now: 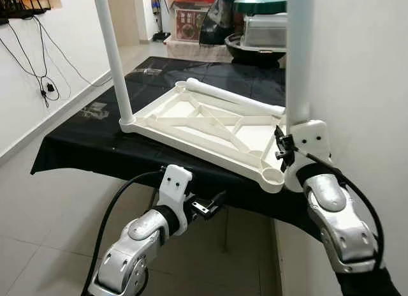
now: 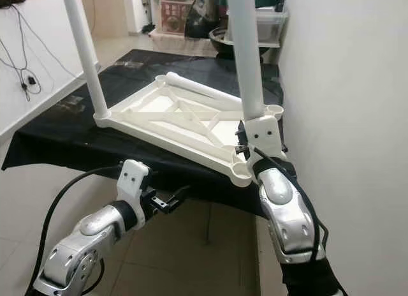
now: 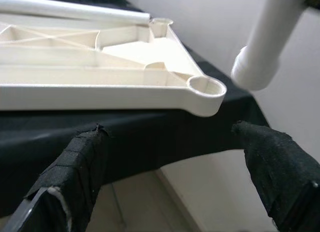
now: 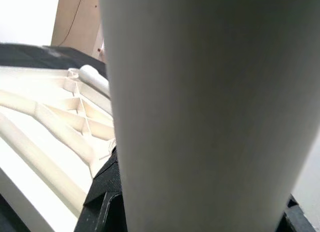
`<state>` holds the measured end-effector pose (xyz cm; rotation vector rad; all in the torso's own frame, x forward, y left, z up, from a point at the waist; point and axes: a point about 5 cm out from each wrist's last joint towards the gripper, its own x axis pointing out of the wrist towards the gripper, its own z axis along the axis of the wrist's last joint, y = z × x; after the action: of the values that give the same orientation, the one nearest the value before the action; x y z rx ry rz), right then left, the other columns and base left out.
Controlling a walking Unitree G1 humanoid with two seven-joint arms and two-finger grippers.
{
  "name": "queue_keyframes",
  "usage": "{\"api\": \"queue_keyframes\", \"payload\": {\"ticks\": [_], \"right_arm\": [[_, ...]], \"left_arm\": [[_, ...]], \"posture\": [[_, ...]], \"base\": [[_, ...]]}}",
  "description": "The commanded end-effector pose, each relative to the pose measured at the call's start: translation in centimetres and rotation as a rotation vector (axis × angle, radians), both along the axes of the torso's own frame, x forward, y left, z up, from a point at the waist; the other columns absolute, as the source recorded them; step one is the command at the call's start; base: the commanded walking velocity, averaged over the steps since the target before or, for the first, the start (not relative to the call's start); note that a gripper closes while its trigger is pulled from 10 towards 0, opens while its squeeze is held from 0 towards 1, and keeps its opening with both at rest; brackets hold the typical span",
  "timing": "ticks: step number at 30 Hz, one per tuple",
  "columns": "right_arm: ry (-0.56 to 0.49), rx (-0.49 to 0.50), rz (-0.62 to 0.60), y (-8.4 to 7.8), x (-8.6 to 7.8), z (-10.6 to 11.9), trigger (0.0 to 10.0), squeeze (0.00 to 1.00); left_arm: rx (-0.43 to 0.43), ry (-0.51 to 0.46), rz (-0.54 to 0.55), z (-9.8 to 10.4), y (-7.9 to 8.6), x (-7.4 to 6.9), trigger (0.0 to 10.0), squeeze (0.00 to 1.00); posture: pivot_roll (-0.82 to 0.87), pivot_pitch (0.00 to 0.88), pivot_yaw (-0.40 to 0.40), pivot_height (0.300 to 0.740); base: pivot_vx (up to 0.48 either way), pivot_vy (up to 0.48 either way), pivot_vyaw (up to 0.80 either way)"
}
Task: Building children table
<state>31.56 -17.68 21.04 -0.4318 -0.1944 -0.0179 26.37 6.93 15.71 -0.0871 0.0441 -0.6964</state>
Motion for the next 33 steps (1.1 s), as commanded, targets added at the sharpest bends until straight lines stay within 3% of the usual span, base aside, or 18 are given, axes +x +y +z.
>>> {"api": "queue_keyframes", "payload": {"ticks": [1, 4, 10, 12, 13, 22, 24, 28, 30, 31, 33], "right_arm": [[-0.058, -0.086, -0.009, 0.4, 0.9, 0.7, 10.0, 0.00], [-0.066, -0.141, -0.016, 0.5, 1.8, 0.9, 10.0, 0.00], [-0.067, -0.162, -0.020, 0.6, 2.5, 1.0, 10.0, 0.00], [-0.067, -0.169, -0.020, 0.6, 2.8, 1.0, 10.0, 0.00], [-0.080, -0.220, -0.012, 0.9, 3.4, 1.1, 10.0, 0.00], [-0.116, -0.270, 0.009, 1.7, 4.6, 1.5, 10.0, 0.00], [-0.116, -0.210, 0.014, 2.1, 5.5, 1.9, 10.0, 0.00], [-0.117, -0.186, 0.017, 2.2, 5.7, 2.1, 10.0, 0.00], [-0.142, 0.006, 0.015, 2.7, 6.3, 3.6, 10.0, 0.00], [-0.142, 0.006, 0.015, 2.7, 6.3, 3.6, 10.0, 0.00], [-0.186, 0.352, 0.023, 3.2, 7.1, 6.4, 10.0, 0.00]], "left_arm": [[-0.023, -0.015, 0.003, 0.8, -0.3, -0.6, 10.0, 0.00], [-0.045, -0.035, -0.002, 2.0, -0.4, -1.2, 10.0, 0.00], [-0.064, -0.048, 0.002, 2.9, -0.3, -1.6, 10.0, 0.00], [-0.064, -0.053, 0.004, 3.2, -0.3, -1.6, 10.0, 0.00], [-0.067, -0.065, 0.009, 3.9, -0.2, -1.8, 10.0, 0.00], [-0.083, -0.077, 0.019, 4.9, -0.1, -2.5, 10.0, 0.00], [-0.076, -0.066, 0.036, 5.0, 0.3, -2.9, 10.0, 0.00], [-0.074, -0.062, 0.042, 5.0, 0.4, -3.0, 10.0, 0.00], [-0.071, -0.054, 0.057, 4.9, 0.5, -3.0, 10.0, 0.00], [-0.071, -0.054, 0.057, 4.9, 0.5, -3.0, 10.0, 0.00], [-0.071, -0.045, 0.066, 4.8, 0.5, -2.9, 10.0, 0.00]], "posture": [[0.12, 0.055, -0.054, 0.740], [0.12, 0.111, -0.058, 0.740], [0.12, 0.134, -0.063, 0.740], [0.11, 0.172, -0.064, 0.740], [0.11, 0.214, -0.070, 0.740], [0.12, 0.258, -0.084, 0.740], [0.12, 0.283, -0.101, 0.740], [0.12, 0.283, -0.101, 0.740], [0.11, 0.285, -0.114, 0.740], [0.11, 0.285, -0.114, 0.740], [0.09, 0.281, -0.119, 0.740]], "base": [[0.000, 0.000, 0.00], [0.000, 0.000, 0.00], [0.000, 0.000, 0.00], [0.000, 0.000, 0.00], [0.000, 0.000, 0.00], [0.000, 0.000, 0.00], [0.000, 0.000, 0.00], [0.000, 0.000, 0.00], [0.000, 0.000, 0.00], [0.000, 0.000, 0.00], [0.000, 0.000, 0.00]]}}
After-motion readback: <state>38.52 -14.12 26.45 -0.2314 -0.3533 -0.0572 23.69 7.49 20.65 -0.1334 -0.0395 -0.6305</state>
